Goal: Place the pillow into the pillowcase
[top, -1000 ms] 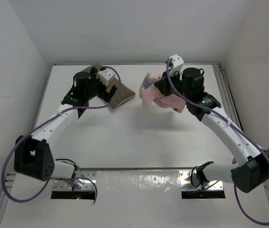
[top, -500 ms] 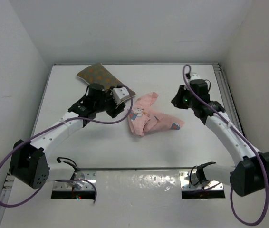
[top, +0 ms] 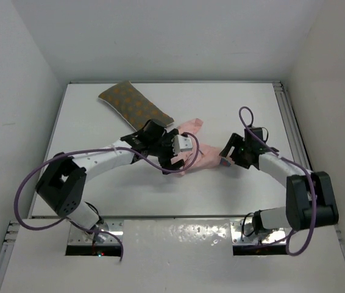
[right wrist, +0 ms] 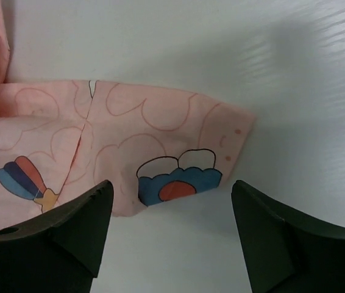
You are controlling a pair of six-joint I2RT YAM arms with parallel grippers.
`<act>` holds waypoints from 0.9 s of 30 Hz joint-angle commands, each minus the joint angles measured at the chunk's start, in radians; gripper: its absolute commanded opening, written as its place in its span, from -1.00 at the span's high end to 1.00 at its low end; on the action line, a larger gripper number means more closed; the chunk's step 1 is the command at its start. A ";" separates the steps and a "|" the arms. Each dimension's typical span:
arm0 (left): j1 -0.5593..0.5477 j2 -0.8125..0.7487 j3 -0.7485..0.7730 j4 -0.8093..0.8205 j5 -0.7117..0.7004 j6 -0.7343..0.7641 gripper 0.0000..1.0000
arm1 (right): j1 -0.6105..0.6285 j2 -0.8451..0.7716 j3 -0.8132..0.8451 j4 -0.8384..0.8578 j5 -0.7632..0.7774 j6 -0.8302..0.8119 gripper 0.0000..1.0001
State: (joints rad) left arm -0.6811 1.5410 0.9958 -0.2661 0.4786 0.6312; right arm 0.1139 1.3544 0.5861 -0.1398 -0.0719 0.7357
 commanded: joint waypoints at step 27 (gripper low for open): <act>0.181 -0.217 0.262 -0.157 -0.155 -0.033 1.00 | -0.171 -0.380 0.225 -0.003 0.067 -0.134 1.00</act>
State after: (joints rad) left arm -0.5121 1.3567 1.2774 -0.3359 0.2794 0.5591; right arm -0.0441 1.0126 0.7818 -0.0589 -0.0433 0.6769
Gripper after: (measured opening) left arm 0.006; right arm 0.003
